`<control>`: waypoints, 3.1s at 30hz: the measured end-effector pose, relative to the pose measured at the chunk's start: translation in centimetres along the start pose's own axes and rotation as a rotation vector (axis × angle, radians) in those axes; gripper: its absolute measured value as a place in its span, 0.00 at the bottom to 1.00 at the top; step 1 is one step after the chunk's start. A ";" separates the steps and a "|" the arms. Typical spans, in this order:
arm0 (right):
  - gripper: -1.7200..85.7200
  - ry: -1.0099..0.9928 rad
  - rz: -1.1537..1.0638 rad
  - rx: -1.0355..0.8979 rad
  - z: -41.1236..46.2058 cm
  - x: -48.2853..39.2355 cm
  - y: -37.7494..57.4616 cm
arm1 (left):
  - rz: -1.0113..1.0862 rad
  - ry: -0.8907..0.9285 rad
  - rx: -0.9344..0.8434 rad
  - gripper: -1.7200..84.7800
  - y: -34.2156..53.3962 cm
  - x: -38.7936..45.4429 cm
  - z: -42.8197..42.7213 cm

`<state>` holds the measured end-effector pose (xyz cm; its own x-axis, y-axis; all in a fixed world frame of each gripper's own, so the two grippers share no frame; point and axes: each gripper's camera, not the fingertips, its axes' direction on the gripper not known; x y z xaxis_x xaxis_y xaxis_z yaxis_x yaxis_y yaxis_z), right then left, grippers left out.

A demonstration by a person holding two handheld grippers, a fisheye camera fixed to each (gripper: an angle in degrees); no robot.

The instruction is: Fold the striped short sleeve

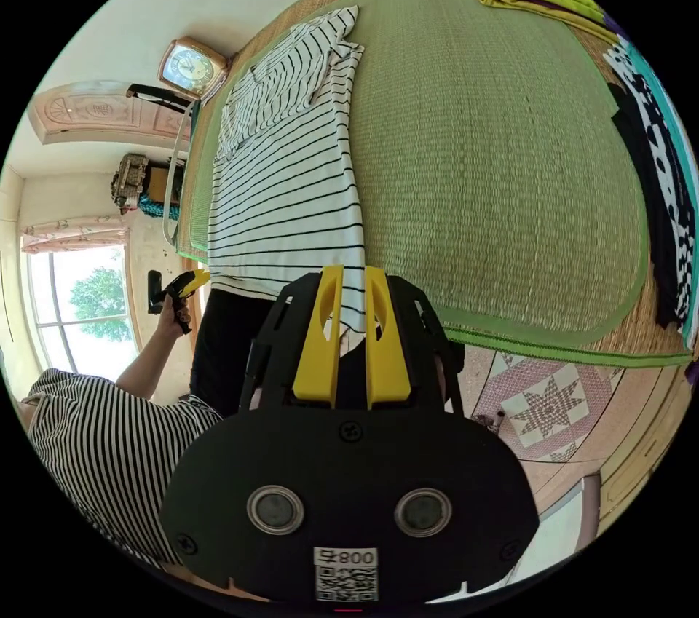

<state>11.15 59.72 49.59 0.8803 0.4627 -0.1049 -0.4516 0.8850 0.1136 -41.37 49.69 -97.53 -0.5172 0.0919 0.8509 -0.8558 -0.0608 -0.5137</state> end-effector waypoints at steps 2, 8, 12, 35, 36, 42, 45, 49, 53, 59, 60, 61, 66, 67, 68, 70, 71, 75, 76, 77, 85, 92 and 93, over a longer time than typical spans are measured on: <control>0.09 -0.012 0.017 0.002 0.0 -0.1 0.7 | -0.002 0.055 -0.010 0.15 0.5 -1.5 0.6; 0.11 0.029 0.024 0.002 0.7 -2.4 2.0 | -0.023 0.195 -0.015 0.15 1.6 -4.7 1.5; 0.11 0.068 0.038 -0.012 2.0 -3.4 2.4 | -0.029 0.235 -0.010 0.13 2.4 -5.9 1.5; 0.03 0.059 0.032 -0.008 3.3 -5.1 6.8 | 0.051 0.326 0.043 0.03 9.1 -6.8 -2.3; 0.03 0.040 0.029 -0.002 3.0 -5.0 7.3 | 0.054 0.328 0.045 0.03 9.4 -6.8 -2.3; 0.02 -0.071 -0.005 0.043 -0.2 -4.7 10.6 | 0.103 0.341 0.045 0.03 11.7 -6.1 -3.5; 0.03 -0.111 -0.039 0.076 -2.7 -4.8 13.0 | 0.132 0.356 0.032 0.03 13.1 -5.7 -4.1; 0.02 -0.189 -0.058 0.128 -6.2 -4.1 17.0 | 0.167 0.381 0.012 0.03 15.6 -5.5 -5.0; 0.02 -0.231 -0.067 0.159 -8.2 -3.7 20.6 | 0.174 0.416 -0.001 0.03 18.3 -6.0 -5.7; 0.02 -0.248 -0.101 0.158 -10.0 -4.1 25.7 | 0.157 0.477 0.003 0.03 21.6 -7.1 -7.2; 0.02 -0.251 -0.108 0.161 -10.4 -4.3 26.6 | 0.156 0.480 0.002 0.03 21.8 -7.2 -7.3; 0.02 -0.255 -0.114 0.162 -10.8 -4.4 27.4 | 0.157 0.485 0.000 0.03 22.3 -7.3 -7.6; 0.02 -0.260 -0.135 0.168 -12.3 -4.9 29.7 | 0.156 0.506 -0.018 0.03 23.7 -7.2 -8.1; 0.02 -0.261 -0.140 0.171 -12.7 -5.0 30.2 | 0.156 0.508 -0.026 0.03 23.9 -7.1 -8.2; 0.02 -0.262 -0.143 0.174 -12.8 -5.1 30.4 | 0.158 0.506 -0.030 0.03 24.0 -7.0 -8.2; 0.02 -0.266 -0.144 0.182 -13.3 -5.1 30.9 | 0.155 0.509 -0.034 0.03 23.9 -6.9 -8.3; 0.02 -0.268 -0.144 0.185 -13.4 -5.1 30.9 | 0.153 0.513 -0.030 0.03 23.8 -6.8 -8.4; 0.02 -0.291 -0.141 0.203 -14.0 -4.9 30.2 | 0.155 0.543 -0.009 0.03 22.7 -6.4 -9.1; 0.02 -0.297 -0.145 0.211 -14.3 -5.0 29.7 | 0.161 0.544 -0.003 0.03 22.3 -6.1 -9.4; 0.02 -0.298 -0.147 0.214 -14.5 -5.1 29.4 | 0.168 0.544 0.003 0.03 21.7 -5.7 -9.7; 0.02 -0.313 -0.180 0.269 -17.1 -6.4 22.7 | 0.188 0.600 0.069 0.03 16.6 -3.9 -11.7; 0.02 -0.298 -0.221 0.291 -19.1 -8.5 13.1 | 0.207 0.622 0.131 0.03 8.4 -1.7 -13.3; 0.02 -0.293 -0.226 0.292 -19.4 -8.9 10.9 | 0.208 0.621 0.134 0.03 7.6 -1.4 -13.4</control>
<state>-4.44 66.26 32.56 0.9747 0.1888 0.1195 -0.2213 0.8906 0.3974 -47.20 62.36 -104.14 -0.6124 0.6176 0.4935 -0.7507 -0.2588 -0.6078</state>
